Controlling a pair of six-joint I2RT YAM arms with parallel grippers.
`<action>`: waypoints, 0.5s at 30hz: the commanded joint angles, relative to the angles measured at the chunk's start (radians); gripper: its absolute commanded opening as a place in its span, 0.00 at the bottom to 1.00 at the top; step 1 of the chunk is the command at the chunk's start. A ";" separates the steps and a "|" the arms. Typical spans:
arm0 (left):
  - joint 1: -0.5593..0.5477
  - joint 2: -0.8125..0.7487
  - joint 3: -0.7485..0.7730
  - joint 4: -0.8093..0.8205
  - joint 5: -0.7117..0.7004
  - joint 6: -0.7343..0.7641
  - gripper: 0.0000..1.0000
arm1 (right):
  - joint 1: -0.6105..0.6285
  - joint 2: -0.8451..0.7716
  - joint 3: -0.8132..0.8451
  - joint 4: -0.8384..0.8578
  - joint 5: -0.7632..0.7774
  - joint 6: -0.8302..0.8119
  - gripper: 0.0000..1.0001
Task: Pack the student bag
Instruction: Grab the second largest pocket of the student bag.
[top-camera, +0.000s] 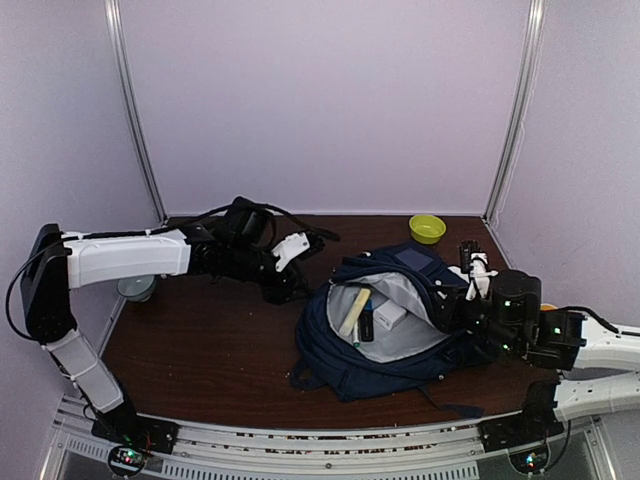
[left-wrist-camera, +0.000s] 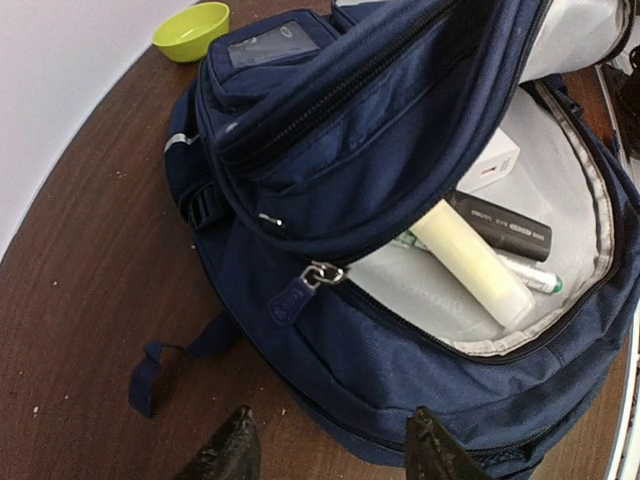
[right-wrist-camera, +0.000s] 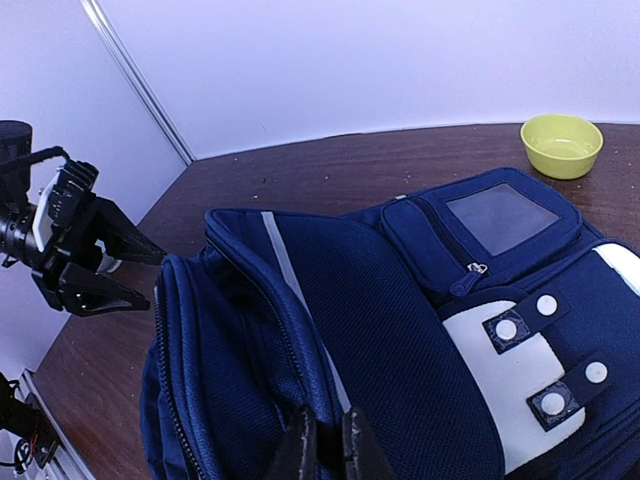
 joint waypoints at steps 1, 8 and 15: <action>0.023 0.052 0.043 0.036 0.118 0.066 0.50 | 0.002 -0.058 0.050 -0.126 0.035 0.008 0.00; 0.024 0.116 0.082 0.116 0.137 0.063 0.47 | 0.005 -0.035 0.065 -0.165 0.009 0.025 0.00; 0.026 0.214 0.148 0.141 0.098 0.087 0.43 | 0.020 -0.018 0.074 -0.168 0.008 0.037 0.00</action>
